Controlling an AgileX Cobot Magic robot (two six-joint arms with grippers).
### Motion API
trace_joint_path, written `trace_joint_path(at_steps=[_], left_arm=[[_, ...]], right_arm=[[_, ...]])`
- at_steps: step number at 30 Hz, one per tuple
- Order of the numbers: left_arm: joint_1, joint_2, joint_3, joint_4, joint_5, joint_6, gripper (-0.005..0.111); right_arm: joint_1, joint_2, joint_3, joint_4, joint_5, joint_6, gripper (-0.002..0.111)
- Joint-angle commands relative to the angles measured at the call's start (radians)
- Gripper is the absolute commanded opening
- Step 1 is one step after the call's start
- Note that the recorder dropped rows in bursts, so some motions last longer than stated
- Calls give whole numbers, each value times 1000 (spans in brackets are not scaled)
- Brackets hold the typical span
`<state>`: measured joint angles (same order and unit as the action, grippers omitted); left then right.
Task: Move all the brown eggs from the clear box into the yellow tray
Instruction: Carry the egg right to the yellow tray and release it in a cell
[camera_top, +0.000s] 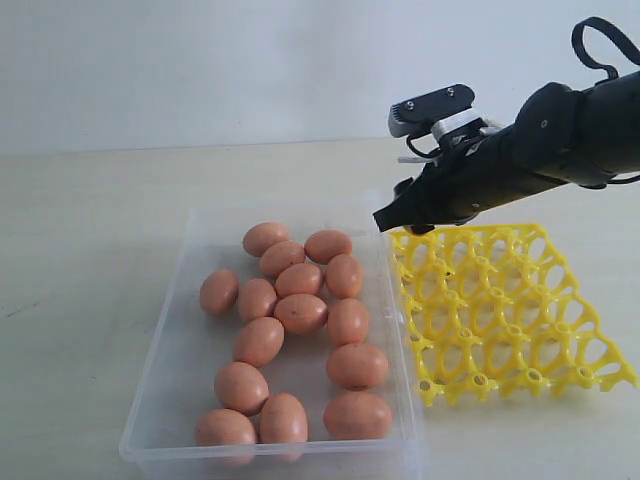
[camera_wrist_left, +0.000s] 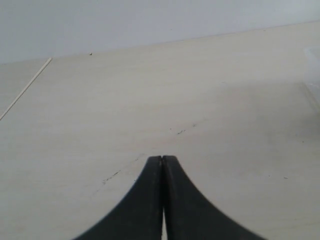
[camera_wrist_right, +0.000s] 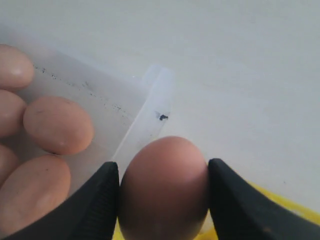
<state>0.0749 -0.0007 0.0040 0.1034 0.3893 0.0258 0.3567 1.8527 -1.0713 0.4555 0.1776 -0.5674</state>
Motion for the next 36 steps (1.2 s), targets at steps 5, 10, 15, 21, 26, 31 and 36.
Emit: trace_joint_path(at_steps=[5,10,15,21,26,31,36], left_arm=[[-5,1,-4,0,-9,-3,0],[-5,1,-4,0,-9,-3,0],[-5,1,-4,0,-9,-3,0],[-5,1,-4,0,-9,-3,0],[-5,1,-4,0,-9,-3,0],[-5,1,-4,0,-9,-3,0],[-5,1,-4,0,-9,-3,0]], right_arm=[[-24,8,2,6,-11,-14,0],[-24,10,2,6,-9,-14,6],[-24,17,2,6,37,-10,7],[-24,37,2,6,39,-8,7],[-24,37,2,16,23,-11,7],[-24,47,2,19,21,-13,17],[-24,47,-6,34,7,-15,42]])
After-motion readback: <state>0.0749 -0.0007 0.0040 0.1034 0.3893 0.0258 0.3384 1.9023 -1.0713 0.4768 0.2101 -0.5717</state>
